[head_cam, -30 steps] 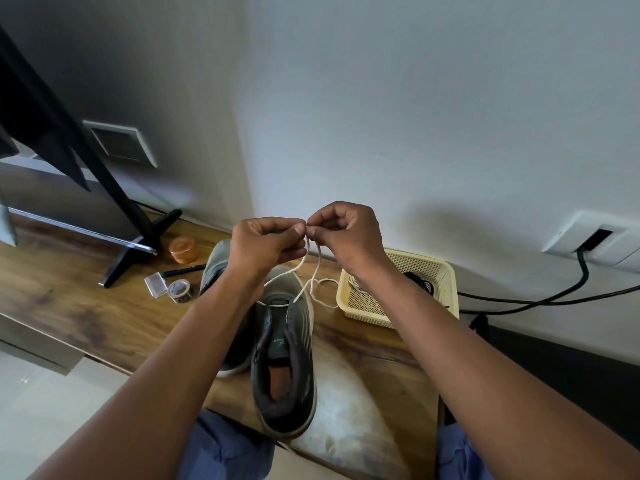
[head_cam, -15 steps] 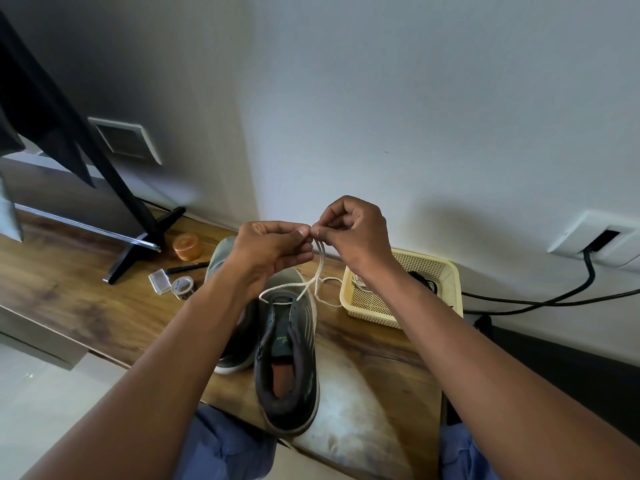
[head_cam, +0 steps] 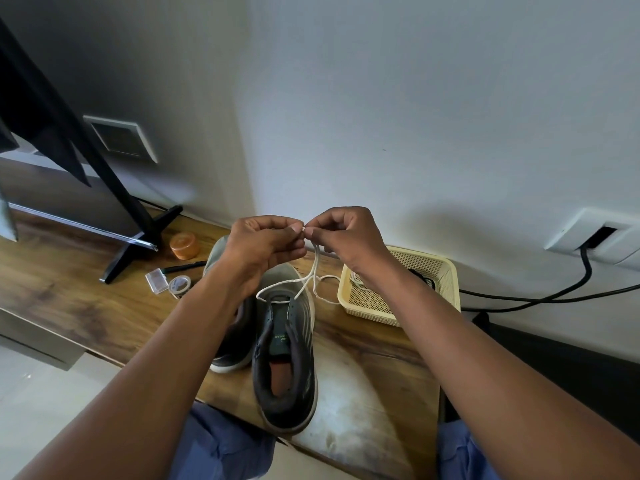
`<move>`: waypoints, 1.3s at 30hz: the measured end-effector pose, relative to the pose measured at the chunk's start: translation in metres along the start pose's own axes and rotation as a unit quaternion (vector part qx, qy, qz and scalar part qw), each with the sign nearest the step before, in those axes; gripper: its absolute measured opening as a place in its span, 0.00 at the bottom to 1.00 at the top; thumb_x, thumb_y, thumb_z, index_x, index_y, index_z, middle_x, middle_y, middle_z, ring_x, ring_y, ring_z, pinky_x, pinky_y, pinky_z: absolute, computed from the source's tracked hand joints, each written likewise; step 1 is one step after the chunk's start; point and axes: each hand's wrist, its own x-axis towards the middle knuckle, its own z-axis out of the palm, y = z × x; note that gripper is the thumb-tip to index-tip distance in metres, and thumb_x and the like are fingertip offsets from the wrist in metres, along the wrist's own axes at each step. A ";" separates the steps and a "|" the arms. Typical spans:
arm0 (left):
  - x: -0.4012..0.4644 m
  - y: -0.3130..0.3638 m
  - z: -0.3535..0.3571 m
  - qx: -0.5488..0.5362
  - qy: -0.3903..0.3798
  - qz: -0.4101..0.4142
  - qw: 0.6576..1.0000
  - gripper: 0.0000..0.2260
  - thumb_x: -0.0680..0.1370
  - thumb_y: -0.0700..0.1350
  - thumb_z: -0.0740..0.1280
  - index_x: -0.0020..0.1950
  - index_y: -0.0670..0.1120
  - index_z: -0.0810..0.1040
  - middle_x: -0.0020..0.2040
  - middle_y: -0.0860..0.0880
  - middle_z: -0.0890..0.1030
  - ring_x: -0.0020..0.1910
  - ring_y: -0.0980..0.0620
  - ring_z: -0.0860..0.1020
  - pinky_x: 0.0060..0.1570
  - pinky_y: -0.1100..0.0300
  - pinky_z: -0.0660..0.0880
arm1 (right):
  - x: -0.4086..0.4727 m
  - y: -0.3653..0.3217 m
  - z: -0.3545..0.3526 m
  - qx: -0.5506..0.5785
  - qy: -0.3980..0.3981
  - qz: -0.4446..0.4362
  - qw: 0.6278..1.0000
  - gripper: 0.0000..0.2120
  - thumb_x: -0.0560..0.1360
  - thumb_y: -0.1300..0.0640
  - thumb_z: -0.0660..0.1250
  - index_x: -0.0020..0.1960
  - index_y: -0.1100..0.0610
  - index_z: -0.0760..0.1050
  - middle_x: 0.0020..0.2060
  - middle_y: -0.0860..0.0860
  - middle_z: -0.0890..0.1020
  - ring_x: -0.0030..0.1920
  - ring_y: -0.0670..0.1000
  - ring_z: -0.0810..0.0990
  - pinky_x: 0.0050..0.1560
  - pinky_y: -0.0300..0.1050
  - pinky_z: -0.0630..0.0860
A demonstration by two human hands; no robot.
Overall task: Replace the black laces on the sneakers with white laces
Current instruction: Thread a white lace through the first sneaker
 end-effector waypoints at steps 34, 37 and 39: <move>0.011 -0.006 -0.011 -0.056 -0.065 -0.043 0.995 0.13 0.71 0.44 0.77 0.52 0.37 0.85 0.46 0.40 0.87 0.41 0.48 0.86 0.43 0.56 0.85 | 0.001 0.001 0.005 -0.072 -0.003 -0.061 0.996 0.08 0.74 0.60 0.74 0.37 0.51 0.82 0.29 0.42 0.82 0.32 0.40 0.78 0.39 0.40 0.73; 0.013 -0.004 -0.020 0.085 -0.043 0.026 0.995 0.18 0.73 0.55 0.78 0.54 0.43 0.87 0.48 0.44 0.88 0.44 0.49 0.86 0.46 0.56 0.84 | 0.001 0.001 0.007 -0.053 0.014 -0.029 0.998 0.07 0.77 0.59 0.73 0.40 0.53 0.82 0.33 0.48 0.84 0.35 0.44 0.79 0.41 0.45 0.76; 0.014 -0.006 -0.032 0.253 -0.037 0.096 0.962 0.20 0.73 0.58 0.79 0.60 0.49 0.86 0.52 0.50 0.88 0.50 0.55 0.85 0.50 0.59 0.81 | 0.000 -0.004 0.007 -0.007 0.024 -0.010 1.000 0.06 0.79 0.61 0.70 0.44 0.58 0.82 0.38 0.54 0.85 0.37 0.47 0.79 0.46 0.49 0.77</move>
